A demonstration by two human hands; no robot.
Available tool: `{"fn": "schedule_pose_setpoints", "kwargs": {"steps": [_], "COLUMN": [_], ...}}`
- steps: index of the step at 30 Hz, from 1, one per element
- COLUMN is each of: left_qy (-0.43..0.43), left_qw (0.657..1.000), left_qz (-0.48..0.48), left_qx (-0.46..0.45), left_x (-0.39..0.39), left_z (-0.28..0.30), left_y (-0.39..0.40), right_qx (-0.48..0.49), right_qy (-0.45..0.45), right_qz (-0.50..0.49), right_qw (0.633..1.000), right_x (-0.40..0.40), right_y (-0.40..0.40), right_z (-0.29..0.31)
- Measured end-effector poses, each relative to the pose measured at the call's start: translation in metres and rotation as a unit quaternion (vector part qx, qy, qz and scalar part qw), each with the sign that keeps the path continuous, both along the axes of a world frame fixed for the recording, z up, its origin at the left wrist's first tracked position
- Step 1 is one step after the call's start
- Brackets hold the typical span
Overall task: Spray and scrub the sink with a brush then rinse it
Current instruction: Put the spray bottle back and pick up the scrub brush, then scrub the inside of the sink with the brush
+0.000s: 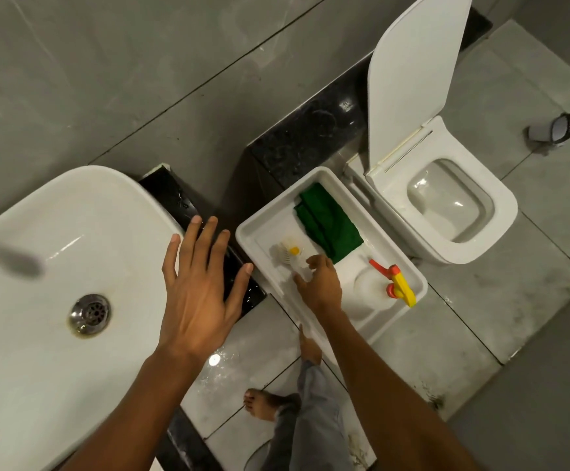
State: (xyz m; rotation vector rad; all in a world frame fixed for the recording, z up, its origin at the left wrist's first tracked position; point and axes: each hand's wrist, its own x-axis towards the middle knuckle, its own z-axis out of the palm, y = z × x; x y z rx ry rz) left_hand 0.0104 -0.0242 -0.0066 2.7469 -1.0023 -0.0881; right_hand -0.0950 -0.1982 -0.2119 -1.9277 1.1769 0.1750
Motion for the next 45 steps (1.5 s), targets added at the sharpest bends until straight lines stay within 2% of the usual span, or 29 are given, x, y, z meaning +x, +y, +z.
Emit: {"fn": "schedule_pose_setpoints", "kwargs": {"steps": [2,5,8,12,16,18,21,24,28,32,36,40,42,45], "left_qy": [-0.003,-0.005,-0.003,0.004,-0.013,-0.020,-0.005,0.005,0.013,-0.025,-0.023,-0.043,-0.044,-0.043], "left_qw": [1.000,1.000,1.000,1.000,1.000,0.999,0.994,0.986,0.976,0.959,0.928,0.915,0.910,0.902], "left_qz": [-0.001,0.000,0.003,0.007,0.007,-0.003,-0.011,0.040,0.147,0.248,0.355,0.397,0.408,0.424], "left_qx": [0.002,-0.002,-0.009,-0.017,-0.008,-0.033,-0.110,-0.159,-0.159,-0.132,-0.110,-0.062,-0.050,-0.063], "left_x": [0.000,0.001,0.001,0.001,0.002,0.003,0.001,0.000,0.004,0.018,0.023,0.023,0.021,0.012], "left_z": [-0.001,-0.003,-0.003,-0.002,-0.007,-0.010,-0.002,0.009,0.021,0.027,0.034,0.024,0.016,0.007], "left_y": [0.000,0.001,0.001,-0.001,0.001,0.003,0.010,0.027,0.093,0.186,0.261,0.305,0.321,0.335], "right_qx": [-0.005,-0.018,0.003,0.100,0.046,0.014,0.009,-0.002,0.014,-0.001,-0.014,-0.042,-0.063,-0.124], "right_qy": [0.078,0.125,0.109,0.065,0.081,0.081,0.038,-0.048,-0.122,-0.160,-0.096,0.059,0.121,0.153], "right_qz": [0.023,0.050,0.059,0.043,0.059,0.065,0.047,0.024,0.038,0.097,0.230,0.357,0.377,0.336], "right_qw": [0.997,0.991,0.992,0.992,0.994,0.994,0.998,0.999,0.992,0.982,0.968,0.931,0.916,0.921], "right_x": [-0.001,-0.003,-0.002,0.001,0.009,0.010,0.016,0.025,0.045,0.071,0.104,0.123,0.129,0.140], "right_y": [0.004,0.011,0.016,0.016,0.017,0.020,0.029,0.036,0.043,0.066,0.119,0.179,0.194,0.199], "right_z": [-0.008,-0.014,-0.015,-0.007,0.030,0.052,0.094,0.138,0.216,0.270,0.292,0.301,0.297,0.286]}}
